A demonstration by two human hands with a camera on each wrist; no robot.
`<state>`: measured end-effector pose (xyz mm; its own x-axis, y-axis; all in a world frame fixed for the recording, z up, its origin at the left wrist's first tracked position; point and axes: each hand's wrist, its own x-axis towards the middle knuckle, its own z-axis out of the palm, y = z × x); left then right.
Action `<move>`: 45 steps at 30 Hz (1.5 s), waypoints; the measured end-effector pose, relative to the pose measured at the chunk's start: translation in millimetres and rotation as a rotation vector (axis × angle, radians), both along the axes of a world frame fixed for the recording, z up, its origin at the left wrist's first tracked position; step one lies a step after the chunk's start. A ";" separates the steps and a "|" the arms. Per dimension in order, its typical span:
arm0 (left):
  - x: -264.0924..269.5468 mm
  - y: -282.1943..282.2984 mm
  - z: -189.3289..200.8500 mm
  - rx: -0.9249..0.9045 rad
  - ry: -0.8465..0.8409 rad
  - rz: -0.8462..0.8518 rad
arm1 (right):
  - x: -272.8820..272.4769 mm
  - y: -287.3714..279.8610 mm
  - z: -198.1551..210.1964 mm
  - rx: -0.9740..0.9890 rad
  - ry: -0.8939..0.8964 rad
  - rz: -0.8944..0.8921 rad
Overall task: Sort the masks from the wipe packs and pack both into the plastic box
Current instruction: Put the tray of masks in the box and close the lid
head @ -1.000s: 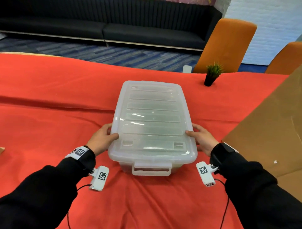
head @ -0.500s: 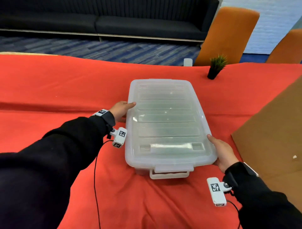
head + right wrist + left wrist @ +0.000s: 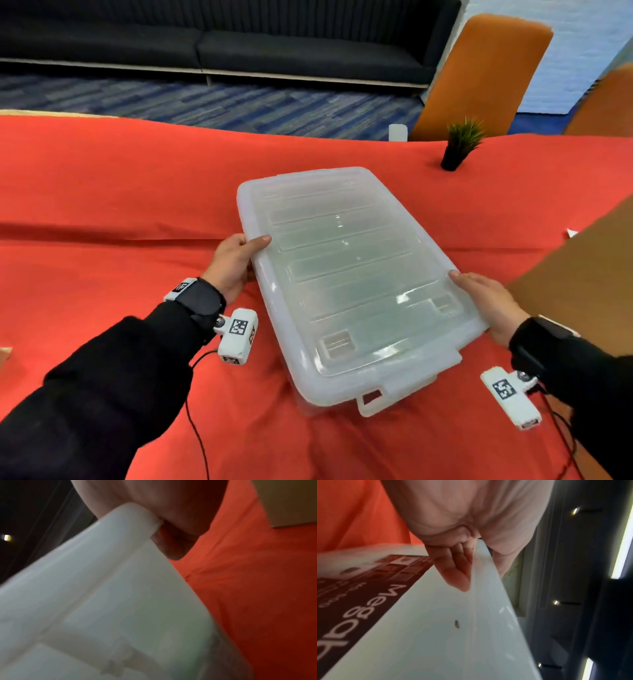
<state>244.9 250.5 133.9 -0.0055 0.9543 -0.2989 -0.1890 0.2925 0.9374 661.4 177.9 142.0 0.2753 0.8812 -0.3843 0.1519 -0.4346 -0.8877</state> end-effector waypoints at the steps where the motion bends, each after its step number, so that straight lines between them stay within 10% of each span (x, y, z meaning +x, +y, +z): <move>1: -4.7 -12.8 1.5 0.015 -0.020 0.056 | -1.0 10.4 8.5 -0.009 -0.016 0.072; 11: -5.6 -128.1 -18.9 0.118 -0.050 0.536 | -66.2 186.9 42.3 -0.018 -0.482 0.761; 21: 68.8 -155.1 -51.1 -0.025 -0.138 0.717 | -125.0 262.9 16.7 -0.014 -0.875 0.943; 29: 56.7 -164.3 -43.9 -0.225 0.010 0.517 | -82.3 235.2 37.2 0.095 -0.414 0.571; 34: 14.7 -174.1 -7.6 -0.449 0.249 -0.204 | -40.1 159.3 15.8 -0.002 -0.194 0.236; 37: -18.5 -153.8 19.8 -0.245 0.393 -0.521 | -25.7 109.7 -16.9 -0.256 0.056 0.201; 42: -79.7 -78.2 49.2 0.090 0.630 -0.141 | -42.7 60.5 -45.6 -0.274 0.322 0.217; 45: -111.7 -38.5 27.7 0.216 1.052 0.018 | -53.3 53.9 -50.0 -0.199 0.312 0.173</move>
